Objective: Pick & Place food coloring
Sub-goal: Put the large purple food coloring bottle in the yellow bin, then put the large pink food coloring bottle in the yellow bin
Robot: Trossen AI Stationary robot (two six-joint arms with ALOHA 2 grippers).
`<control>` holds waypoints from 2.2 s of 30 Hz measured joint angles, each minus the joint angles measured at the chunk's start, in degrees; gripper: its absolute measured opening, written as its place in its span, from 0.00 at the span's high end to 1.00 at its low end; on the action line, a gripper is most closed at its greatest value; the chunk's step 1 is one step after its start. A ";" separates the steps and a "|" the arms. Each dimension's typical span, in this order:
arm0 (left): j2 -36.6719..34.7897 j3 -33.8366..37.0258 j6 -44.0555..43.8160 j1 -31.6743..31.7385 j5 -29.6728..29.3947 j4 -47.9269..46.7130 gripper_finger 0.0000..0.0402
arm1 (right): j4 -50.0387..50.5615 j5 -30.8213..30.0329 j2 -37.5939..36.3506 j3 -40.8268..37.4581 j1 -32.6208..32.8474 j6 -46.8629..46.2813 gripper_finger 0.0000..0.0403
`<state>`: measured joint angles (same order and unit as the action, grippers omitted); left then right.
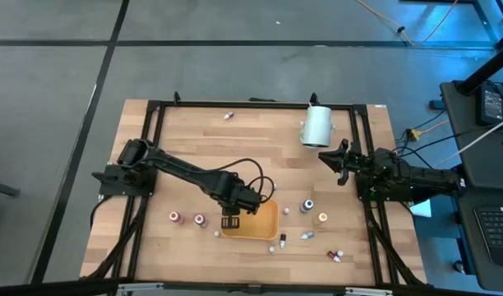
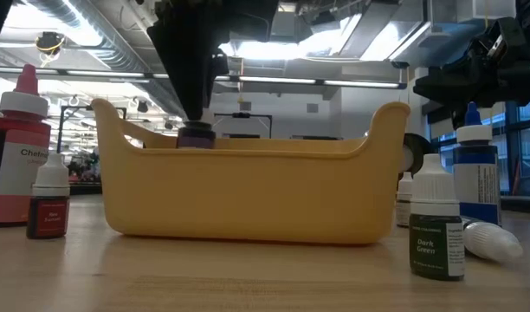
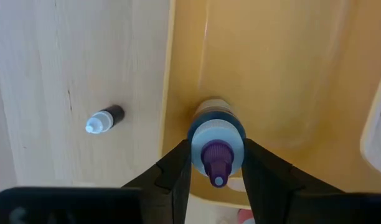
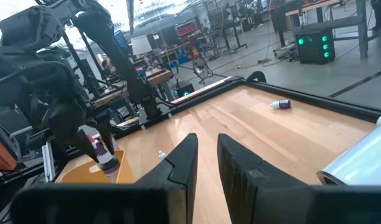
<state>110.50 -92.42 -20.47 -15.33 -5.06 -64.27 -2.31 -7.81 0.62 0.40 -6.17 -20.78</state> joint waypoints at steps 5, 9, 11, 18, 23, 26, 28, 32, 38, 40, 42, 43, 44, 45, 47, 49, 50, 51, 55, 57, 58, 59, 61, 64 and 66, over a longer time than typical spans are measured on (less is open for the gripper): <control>0.00 0.00 0.04 0.00 0.09 0.00 0.70 | 0.00 -0.02 0.00 0.00 0.00 0.07 0.84; 0.00 0.00 0.04 0.00 0.15 -0.02 0.70 | 0.00 -0.04 0.00 0.00 0.00 0.09 0.84; 0.00 0.00 0.09 0.00 0.20 -0.02 0.70 | 0.00 -0.04 0.00 0.00 0.00 0.14 0.84; 0.00 0.00 -1.46 0.00 0.22 -0.20 0.62 | 0.00 -0.06 0.00 0.01 0.00 0.23 0.84; 0.00 0.00 -1.44 0.00 0.22 -0.29 0.55 | 0.00 -0.07 0.00 0.00 0.00 0.23 0.84; -0.06 0.00 -1.40 0.00 1.56 -1.15 0.52 | 0.00 -0.07 0.00 0.00 0.00 0.23 0.84; -0.68 -0.03 -1.46 0.16 3.16 -2.66 0.51 | 0.00 -0.07 0.00 0.01 -0.02 0.24 0.84; -3.43 -0.34 -3.64 0.58 3.46 -3.83 0.50 | -0.02 -0.08 -0.02 0.00 -0.02 0.25 0.84; -11.01 -0.35 -6.16 -0.27 4.36 -4.84 0.51 | 0.00 -0.09 -0.01 0.00 -0.02 0.14 0.84; -13.54 -0.37 -8.45 -1.16 4.39 -5.60 0.51 | 0.00 -0.09 -0.01 0.00 -0.02 0.13 0.84; -15.53 -0.37 -11.13 -2.28 3.85 -6.39 0.50 | 0.00 -0.09 -0.02 0.00 -0.02 0.14 0.84; -16.34 -0.39 -12.74 -2.80 3.42 -6.39 0.50 | 0.00 -0.11 0.00 0.02 -0.02 0.14 0.84; -17.01 -0.38 -14.47 -3.35 3.04 -6.42 0.50 | 0.00 -0.11 -0.02 0.00 -0.02 0.12 0.84; -17.48 -0.37 -16.41 -3.85 2.85 -6.47 0.50 | 0.00 -0.09 -0.02 0.00 -0.02 0.09 0.84; -18.15 -0.37 -20.03 -4.67 2.79 -6.60 0.50 | 0.00 -0.07 0.00 0.00 -0.02 0.06 0.84; -18.28 -0.38 -22.58 -5.51 2.77 -6.95 0.50 | 0.00 0.02 -0.01 0.00 -0.02 0.06 0.84; -18.25 -0.37 -23.50 -5.95 2.72 -7.08 0.49 | 0.04 0.17 -0.02 0.01 -0.02 0.06 0.84; -18.25 -0.21 -24.37 -6.34 2.72 -7.05 0.48 | 0.04 0.22 -0.01 0.00 -0.01 0.07 0.84; -18.08 2.93 -24.61 -7.64 6.32 -7.11 0.43 | 0.02 0.33 -0.02 0.00 -0.02 0.14 0.84; -18.08 4.57 -23.35 -8.40 4.90 -7.05 0.41 | 0.03 0.33 -0.02 0.00 0.00 0.16 0.84; -18.10 5.53 -23.08 -8.84 3.38 -6.81 0.40 | 0.02 0.31 -0.02 0.00 -0.02 0.18 0.84; -18.10 6.44 -23.06 -9.22 1.94 -6.67 0.40 | 0.03 0.33 -0.01 0.00 -0.02 0.18 0.84; -18.08 7.87 -22.88 -9.81 -0.67 -6.62 0.39 | 0.02 0.33 -0.02 0.00 -0.02 0.20 0.84; -18.10 9.49 -21.52 -9.97 -4.14 -4.37 0.40 | 0.02 0.33 -0.02 0.00 -0.02 0.23 0.84; -18.05 10.09 -19.97 -9.58 -5.57 -3.19 0.40 | 0.02 0.33 -0.02 0.00 -0.02 0.24 0.84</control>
<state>92.44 -82.33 -40.44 -24.91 -10.63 -67.46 -2.28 -7.49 0.60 0.40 -6.20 -20.54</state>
